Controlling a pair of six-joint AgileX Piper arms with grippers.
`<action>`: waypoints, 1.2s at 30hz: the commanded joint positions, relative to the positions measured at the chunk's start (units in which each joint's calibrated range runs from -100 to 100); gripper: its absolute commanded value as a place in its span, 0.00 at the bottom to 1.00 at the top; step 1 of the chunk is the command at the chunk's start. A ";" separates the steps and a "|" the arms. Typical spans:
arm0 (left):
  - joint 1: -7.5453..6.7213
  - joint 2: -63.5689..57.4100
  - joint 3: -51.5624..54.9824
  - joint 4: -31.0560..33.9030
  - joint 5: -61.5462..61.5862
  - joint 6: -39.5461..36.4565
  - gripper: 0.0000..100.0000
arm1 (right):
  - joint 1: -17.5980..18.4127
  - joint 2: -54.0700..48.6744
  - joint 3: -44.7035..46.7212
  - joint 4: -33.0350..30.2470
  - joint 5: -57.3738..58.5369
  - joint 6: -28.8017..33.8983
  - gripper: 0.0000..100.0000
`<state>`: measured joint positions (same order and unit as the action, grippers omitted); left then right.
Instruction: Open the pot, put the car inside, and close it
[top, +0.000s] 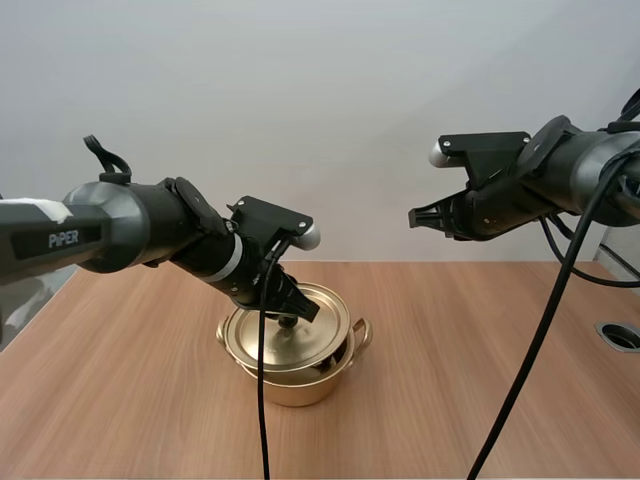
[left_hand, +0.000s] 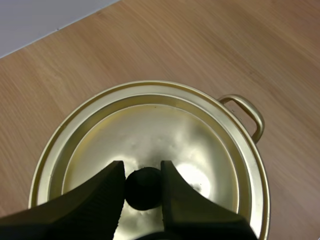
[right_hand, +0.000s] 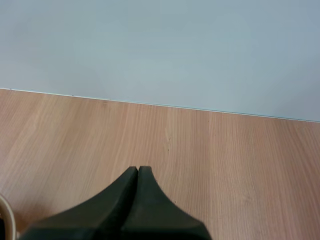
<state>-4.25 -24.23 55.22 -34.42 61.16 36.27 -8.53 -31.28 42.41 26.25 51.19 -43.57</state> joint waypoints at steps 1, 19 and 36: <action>-0.75 1.35 0.02 0.26 -0.22 -0.02 0.00 | 0.01 0.00 -0.04 0.06 -0.06 -0.17 0.00; -1.86 2.00 -2.06 5.97 -8.34 -3.69 0.73 | 0.01 0.00 -0.04 -0.08 0.96 -0.91 0.00; -1.79 -24.23 -9.53 8.95 -13.68 -8.71 0.00 | 0.01 -7.44 -0.04 3.47 2.88 -0.91 0.00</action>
<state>-6.10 -42.23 45.54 -25.70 47.64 27.95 -8.53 -37.70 42.41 29.38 54.04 -44.44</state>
